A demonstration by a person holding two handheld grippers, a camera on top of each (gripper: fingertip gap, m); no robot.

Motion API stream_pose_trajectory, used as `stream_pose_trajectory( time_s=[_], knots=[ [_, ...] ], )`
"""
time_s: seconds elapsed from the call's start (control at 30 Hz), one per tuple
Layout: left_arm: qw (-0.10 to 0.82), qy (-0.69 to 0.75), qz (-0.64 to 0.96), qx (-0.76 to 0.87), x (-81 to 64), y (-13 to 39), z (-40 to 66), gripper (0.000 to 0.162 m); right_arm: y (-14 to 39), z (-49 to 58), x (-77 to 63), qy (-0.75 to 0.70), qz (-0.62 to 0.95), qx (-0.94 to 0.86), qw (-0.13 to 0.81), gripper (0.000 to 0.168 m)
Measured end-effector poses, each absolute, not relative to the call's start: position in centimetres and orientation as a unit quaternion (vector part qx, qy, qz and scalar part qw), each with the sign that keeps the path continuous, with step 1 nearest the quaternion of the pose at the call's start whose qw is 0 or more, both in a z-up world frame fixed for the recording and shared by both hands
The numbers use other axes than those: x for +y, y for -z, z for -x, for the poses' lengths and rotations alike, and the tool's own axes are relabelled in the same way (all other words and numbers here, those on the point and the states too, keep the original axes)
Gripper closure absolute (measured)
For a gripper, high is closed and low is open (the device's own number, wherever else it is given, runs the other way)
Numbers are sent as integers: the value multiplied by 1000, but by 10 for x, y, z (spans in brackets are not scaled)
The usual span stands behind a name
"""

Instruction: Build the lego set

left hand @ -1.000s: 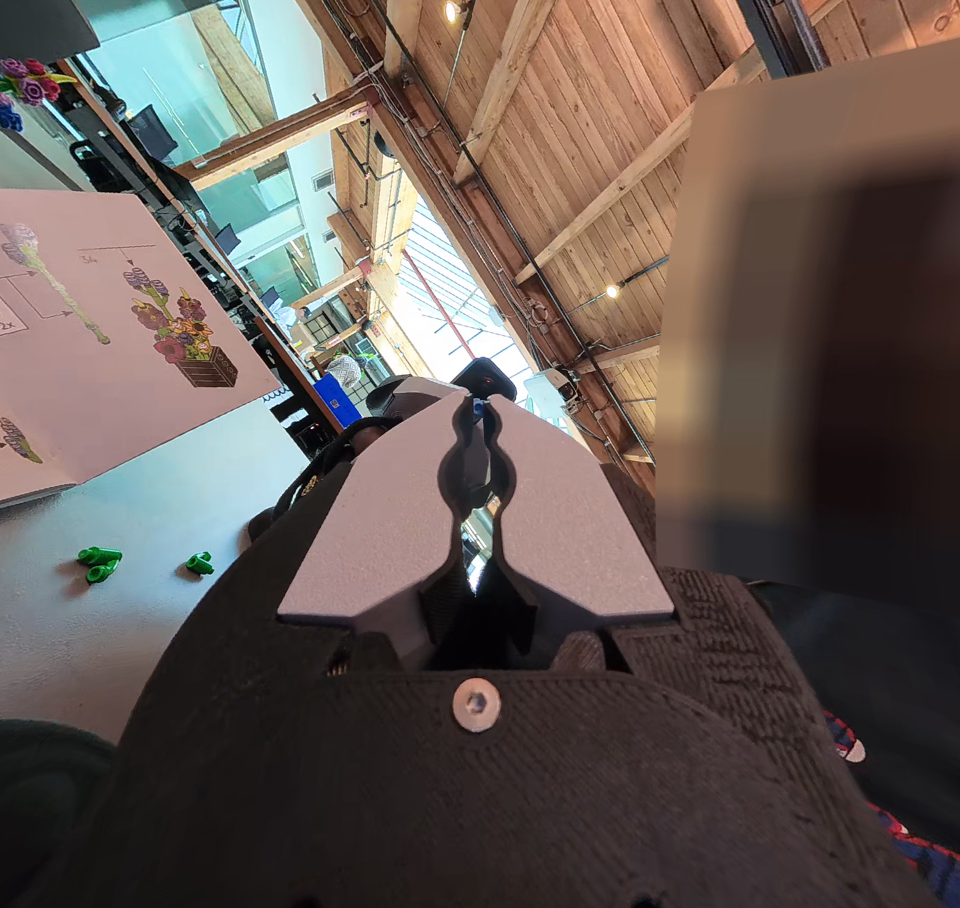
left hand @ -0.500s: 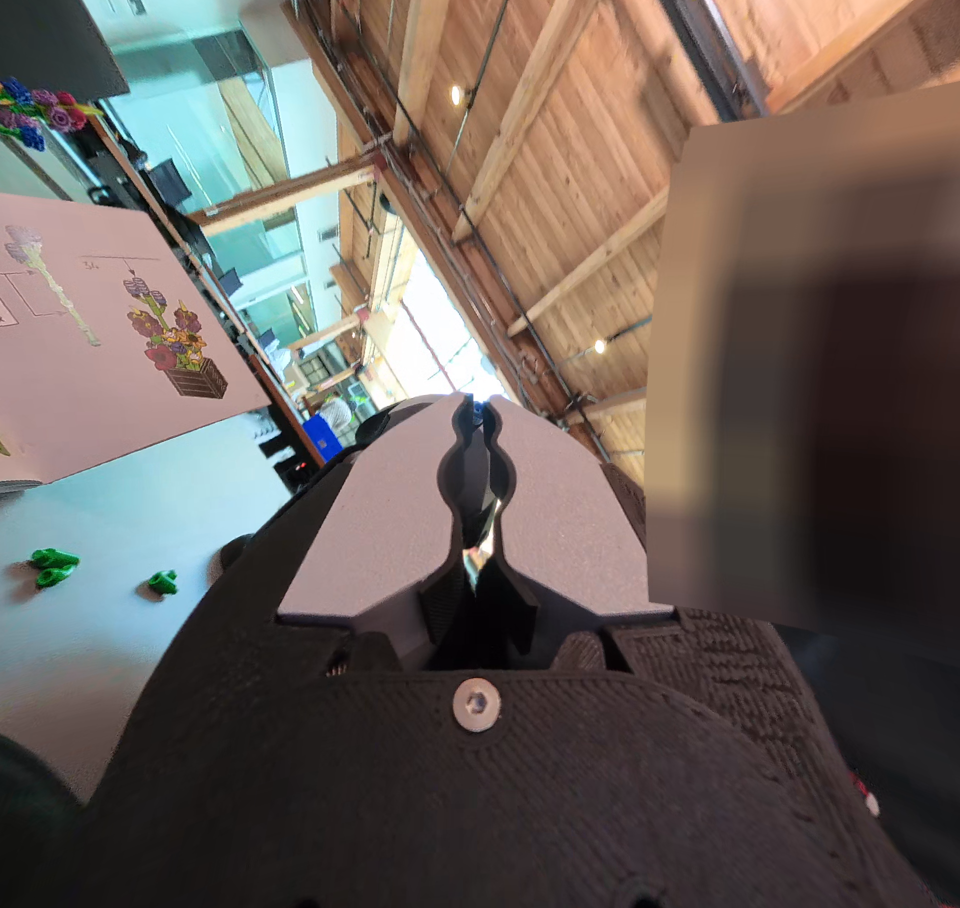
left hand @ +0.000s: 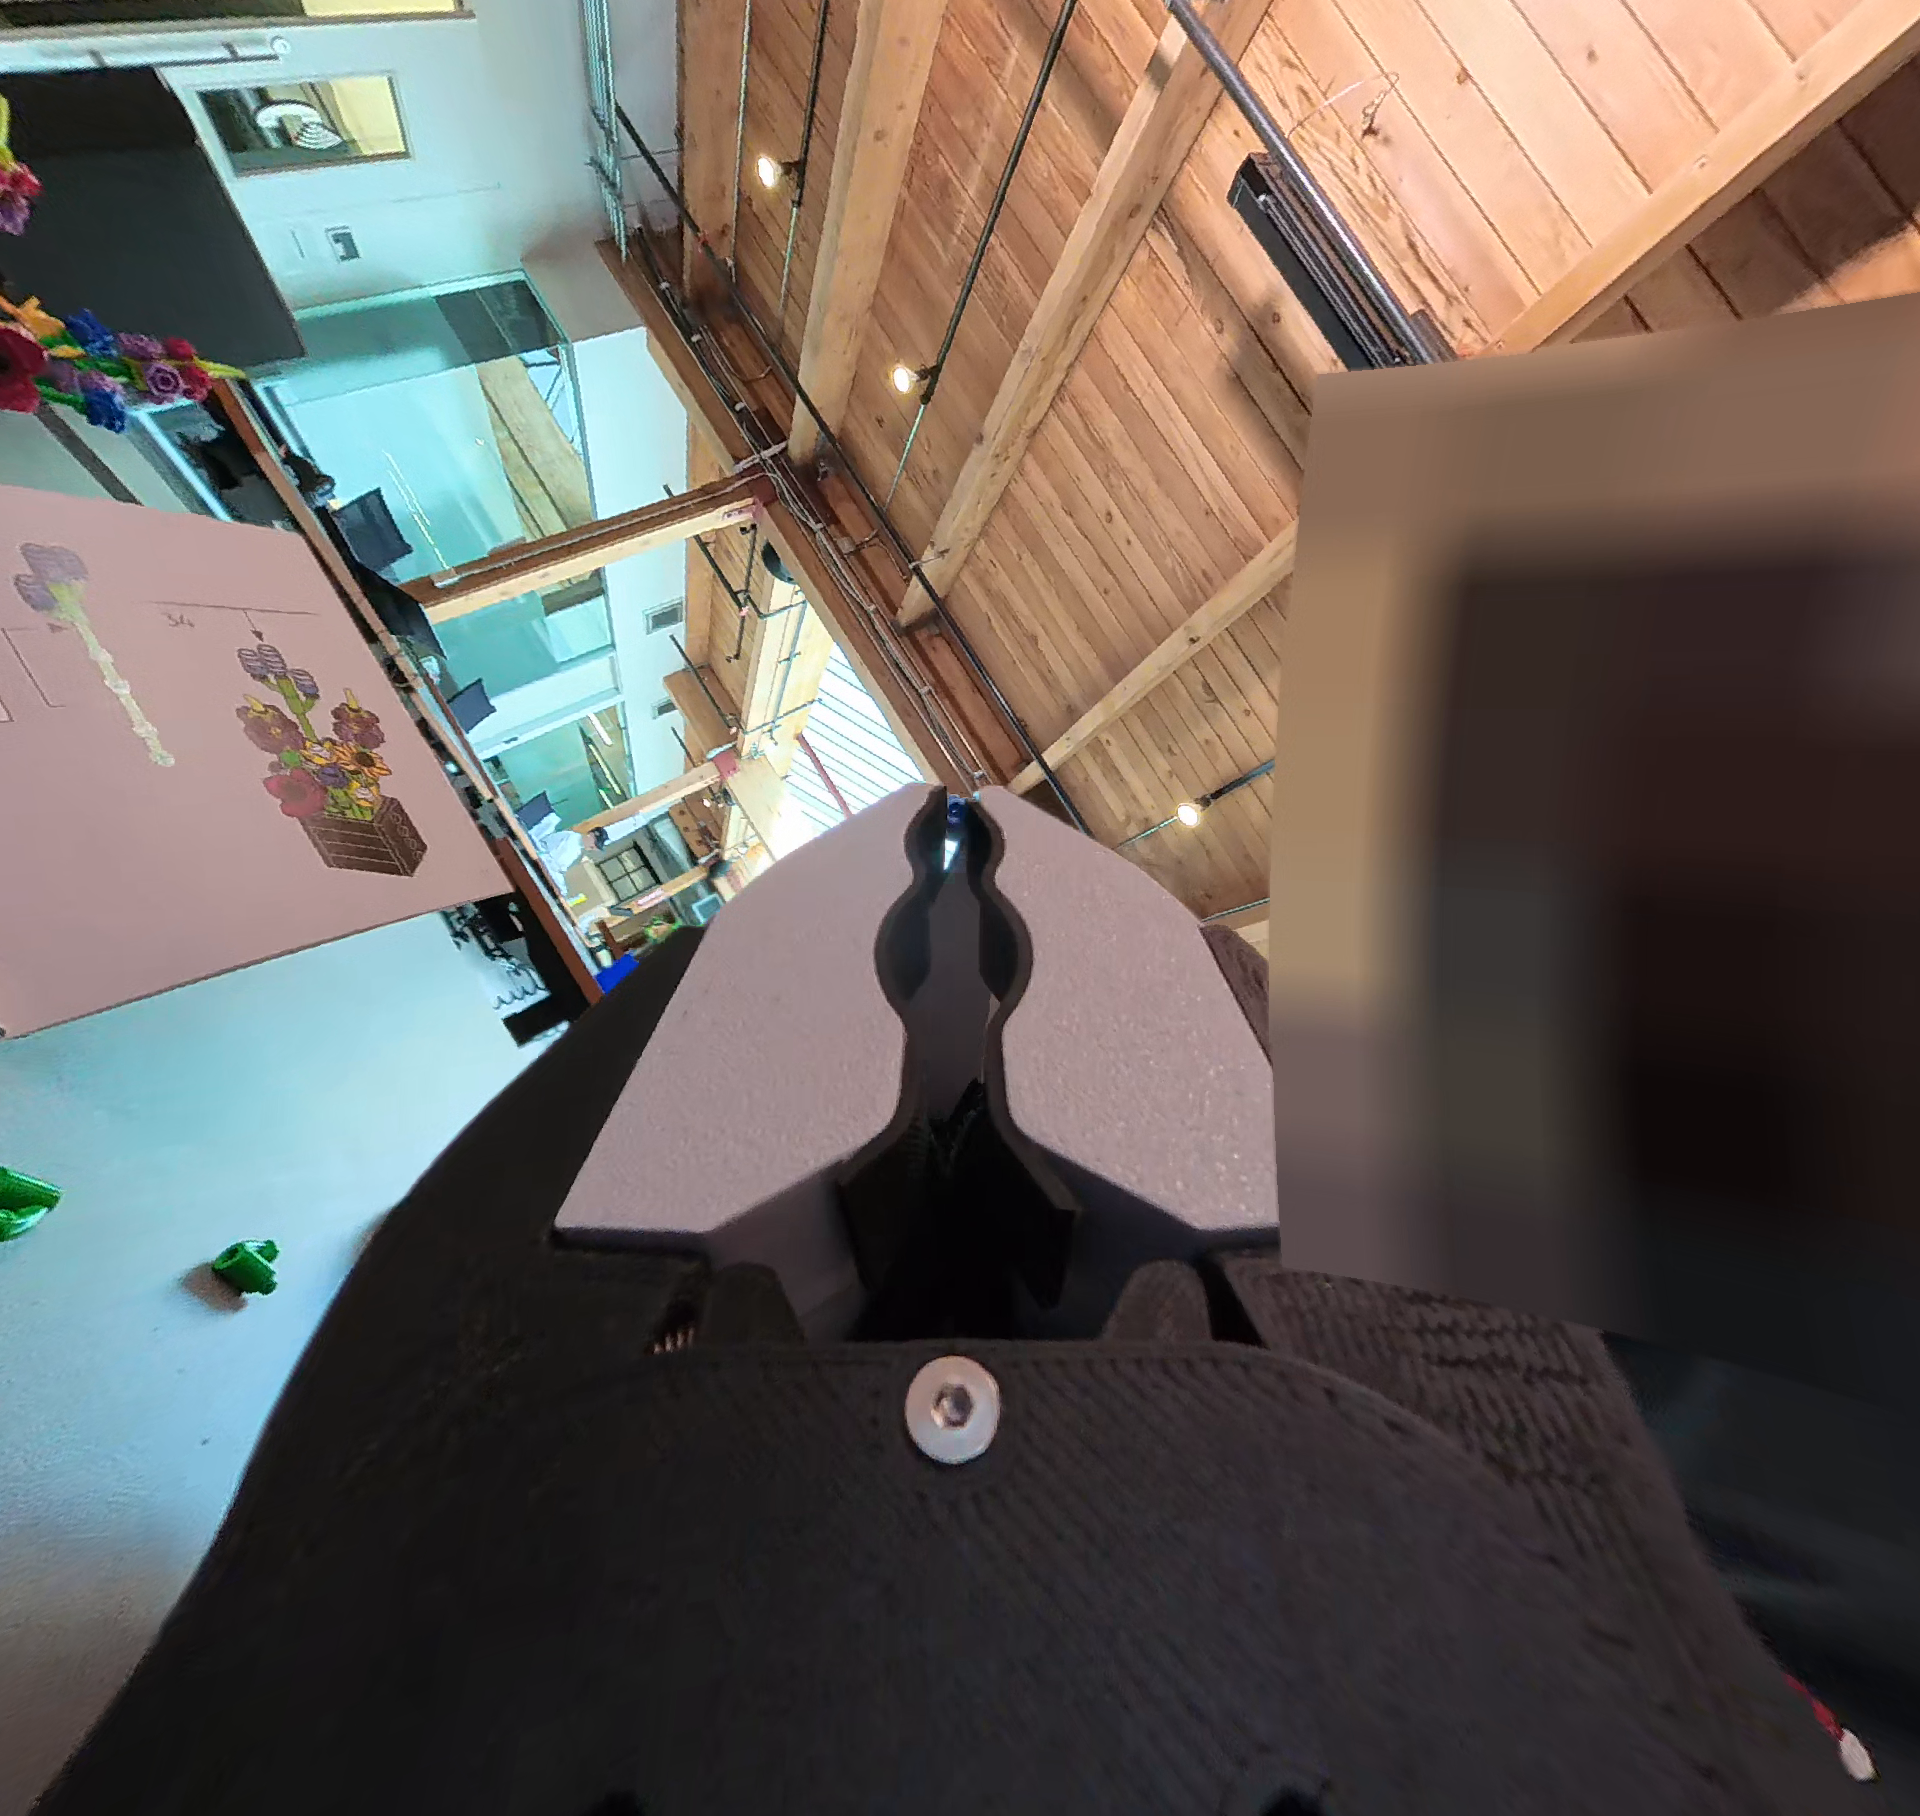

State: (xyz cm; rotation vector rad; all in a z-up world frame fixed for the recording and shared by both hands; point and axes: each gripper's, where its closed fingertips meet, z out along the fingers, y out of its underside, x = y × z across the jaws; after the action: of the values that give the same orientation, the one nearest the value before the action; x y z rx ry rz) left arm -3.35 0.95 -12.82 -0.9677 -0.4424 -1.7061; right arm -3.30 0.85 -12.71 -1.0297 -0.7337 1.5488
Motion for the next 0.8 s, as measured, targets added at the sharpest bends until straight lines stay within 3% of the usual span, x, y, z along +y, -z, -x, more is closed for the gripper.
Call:
stream_pose_trajectory(
  time_s=[0.37, 0.53, 0.67, 0.8],
  knots=[
    [538, 705, 443, -133, 8, 120, 22, 161, 133, 40, -13, -686, 419, -332, 494, 168],
    [527, 681, 481, -163, 20, 143, 33, 162, 156, 51, -2, -663, 469, -355, 462, 168],
    [593, 608, 503, -160, 22, 145, 68, 162, 180, 58, 17, -647, 541, -375, 385, 168],
    [630, 511, 579, -84, 14, 151, 68, 161, 186, 54, 26, -602, 554, -411, 402, 168]
  ],
)
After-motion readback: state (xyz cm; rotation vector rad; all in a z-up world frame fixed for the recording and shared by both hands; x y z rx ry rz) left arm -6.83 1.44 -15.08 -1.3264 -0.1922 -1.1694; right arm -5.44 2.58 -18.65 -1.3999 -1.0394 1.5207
